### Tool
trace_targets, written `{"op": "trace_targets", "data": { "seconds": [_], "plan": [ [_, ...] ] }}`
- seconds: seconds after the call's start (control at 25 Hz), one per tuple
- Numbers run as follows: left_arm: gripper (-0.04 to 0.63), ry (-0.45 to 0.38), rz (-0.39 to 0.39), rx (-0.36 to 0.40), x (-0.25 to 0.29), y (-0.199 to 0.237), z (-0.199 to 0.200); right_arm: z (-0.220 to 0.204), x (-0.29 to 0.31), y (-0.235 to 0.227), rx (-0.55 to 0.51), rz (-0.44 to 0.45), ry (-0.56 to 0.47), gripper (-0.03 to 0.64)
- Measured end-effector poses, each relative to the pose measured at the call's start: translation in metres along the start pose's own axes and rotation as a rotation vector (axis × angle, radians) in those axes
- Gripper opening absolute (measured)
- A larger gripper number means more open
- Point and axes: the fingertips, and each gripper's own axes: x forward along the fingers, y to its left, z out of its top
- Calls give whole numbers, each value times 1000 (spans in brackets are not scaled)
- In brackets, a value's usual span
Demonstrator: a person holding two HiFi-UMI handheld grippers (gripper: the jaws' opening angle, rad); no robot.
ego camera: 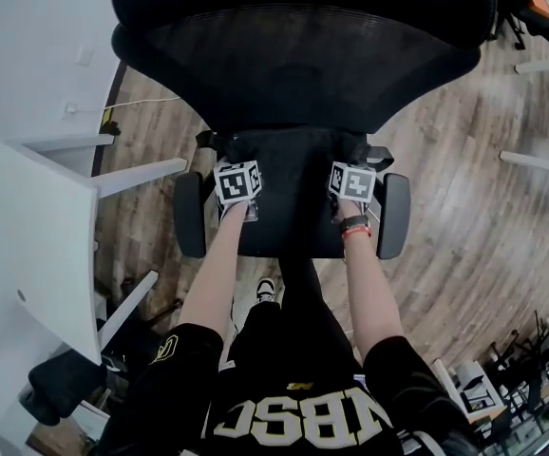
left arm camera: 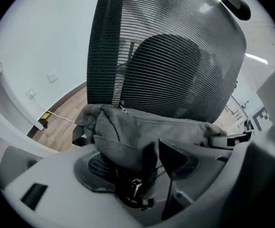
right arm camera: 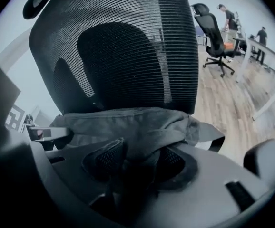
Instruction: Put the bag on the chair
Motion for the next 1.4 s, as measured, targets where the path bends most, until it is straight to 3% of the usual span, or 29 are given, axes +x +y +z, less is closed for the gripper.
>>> {"op": "trace_targets", "data": {
  "seconds": [0.2,0.64,0.88,1.16,1.4],
  "plan": [
    [350,-9,-8,-23,0,4,4,-2,-5,-8,-13,2,-12,365],
    [360,-64,-1,-39,-51,17,-9,-23,-52,24,-6,17,-87,368],
    [360,-147,-80,-1,-105,-9,-11,-40,-99,41,-38,39,-164,368],
    [353,-309,-106,47,-198,-27,-7,-44,-178,78,-77,31,-295,368],
    [281,-459,-107,80,-291,-43,-1,-50,-253,111,-102,29,-421,328]
  ]
}}
